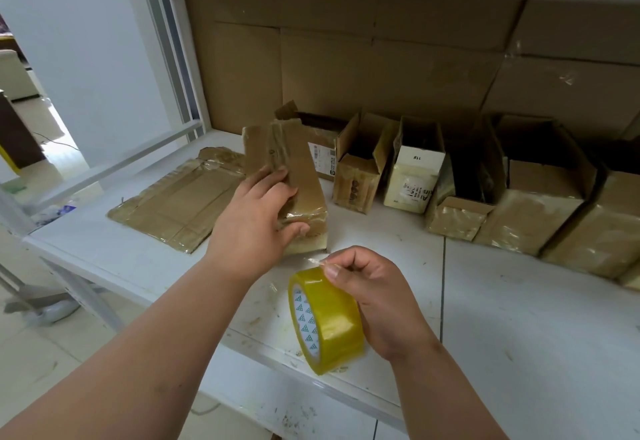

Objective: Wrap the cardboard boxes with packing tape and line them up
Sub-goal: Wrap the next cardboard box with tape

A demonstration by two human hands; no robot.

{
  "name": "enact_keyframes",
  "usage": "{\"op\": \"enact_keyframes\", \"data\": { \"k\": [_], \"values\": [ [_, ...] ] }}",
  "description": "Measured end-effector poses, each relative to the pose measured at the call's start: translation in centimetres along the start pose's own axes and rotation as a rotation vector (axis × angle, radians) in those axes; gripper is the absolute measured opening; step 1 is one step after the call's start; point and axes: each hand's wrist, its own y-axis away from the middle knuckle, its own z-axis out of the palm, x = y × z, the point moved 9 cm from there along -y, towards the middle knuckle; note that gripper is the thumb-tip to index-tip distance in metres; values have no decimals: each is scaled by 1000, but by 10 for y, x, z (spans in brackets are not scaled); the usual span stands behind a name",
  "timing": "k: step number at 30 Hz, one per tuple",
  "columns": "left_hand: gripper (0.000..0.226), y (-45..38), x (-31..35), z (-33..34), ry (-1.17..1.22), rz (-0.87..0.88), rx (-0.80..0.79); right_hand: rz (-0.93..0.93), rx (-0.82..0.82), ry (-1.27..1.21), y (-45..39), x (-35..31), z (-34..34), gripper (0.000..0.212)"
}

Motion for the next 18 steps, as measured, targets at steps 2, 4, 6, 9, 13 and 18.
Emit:
{"op": "enact_keyframes", "data": {
  "k": [2,4,6,9,13,18],
  "values": [
    [60,-3,5,-6,-3,33,-48,-13,1,-54,1,-7,-5,1],
    [62,-3,9,-11,-22,71,-82,-48,-5,-107,1,-18,-12,9],
    [63,1,12,-9,-1,89,-105,-73,-25,-184,2,-30,-17,12],
    [65,7,14,3,69,110,-153,-91,-66,-214,3,-42,-18,11],
    [75,11,11,11,81,100,-225,-74,-63,-140,3,-39,-14,9],
    [70,14,11,-21,395,-40,-54,-60,-32,-119,6,-38,-15,20]
  ]
}}
